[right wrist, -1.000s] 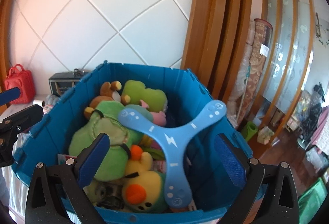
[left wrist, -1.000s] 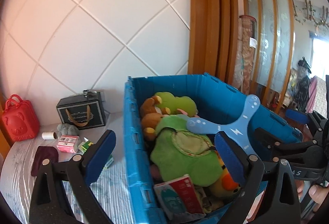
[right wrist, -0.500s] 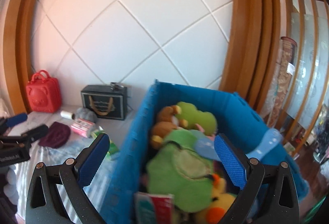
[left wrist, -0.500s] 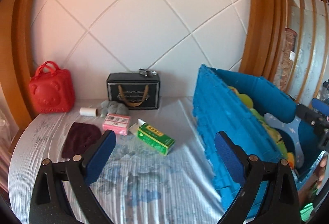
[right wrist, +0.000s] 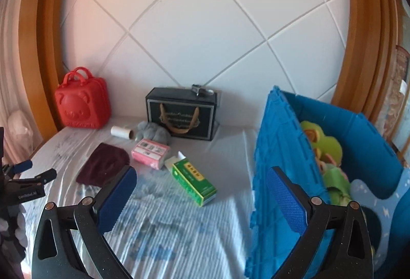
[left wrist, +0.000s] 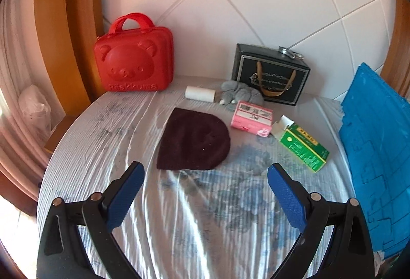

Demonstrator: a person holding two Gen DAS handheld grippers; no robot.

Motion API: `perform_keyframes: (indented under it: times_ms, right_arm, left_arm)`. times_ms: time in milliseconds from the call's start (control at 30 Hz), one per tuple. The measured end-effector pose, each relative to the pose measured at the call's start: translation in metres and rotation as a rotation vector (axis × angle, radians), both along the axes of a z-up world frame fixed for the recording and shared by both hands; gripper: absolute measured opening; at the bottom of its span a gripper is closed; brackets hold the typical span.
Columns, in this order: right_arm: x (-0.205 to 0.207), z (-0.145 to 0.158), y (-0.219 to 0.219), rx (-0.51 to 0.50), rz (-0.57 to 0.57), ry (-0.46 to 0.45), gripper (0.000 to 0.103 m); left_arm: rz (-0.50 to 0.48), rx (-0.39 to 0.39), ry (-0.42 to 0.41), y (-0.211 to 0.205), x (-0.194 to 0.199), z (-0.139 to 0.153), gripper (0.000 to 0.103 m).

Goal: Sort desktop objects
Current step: 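Return both grippers from the crate toward the maroon hat and green box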

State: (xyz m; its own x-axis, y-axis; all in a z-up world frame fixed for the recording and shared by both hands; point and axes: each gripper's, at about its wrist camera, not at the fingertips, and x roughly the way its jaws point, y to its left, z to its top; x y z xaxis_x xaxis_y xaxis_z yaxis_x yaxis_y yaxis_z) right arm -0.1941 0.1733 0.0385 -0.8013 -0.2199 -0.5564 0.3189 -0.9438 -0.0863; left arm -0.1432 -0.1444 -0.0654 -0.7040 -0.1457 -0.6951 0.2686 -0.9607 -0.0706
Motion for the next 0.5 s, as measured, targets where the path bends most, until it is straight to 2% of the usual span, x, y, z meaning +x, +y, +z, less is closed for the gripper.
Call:
perform_keyframes:
  times_ms: [167,300,500]
  right_arm:
    - [-0.038,-0.041,-0.018,0.036,0.003,-0.099,0.103]
    - [-0.075,-0.078,-0.023,0.064,-0.012,-0.181,0.103]
    - [-0.132,-0.143,-0.024,0.106,-0.059,-0.299,0.103]
  left_arm:
    - [0.026,0.008,-0.086,-0.024,-0.031,-0.037,0.098]
    - [0.005,0.03,-0.145,-0.022,-0.063,-0.067,0.098]
    - [-0.044,0.002,-0.237,-0.016,-0.119,-0.118,0.098]
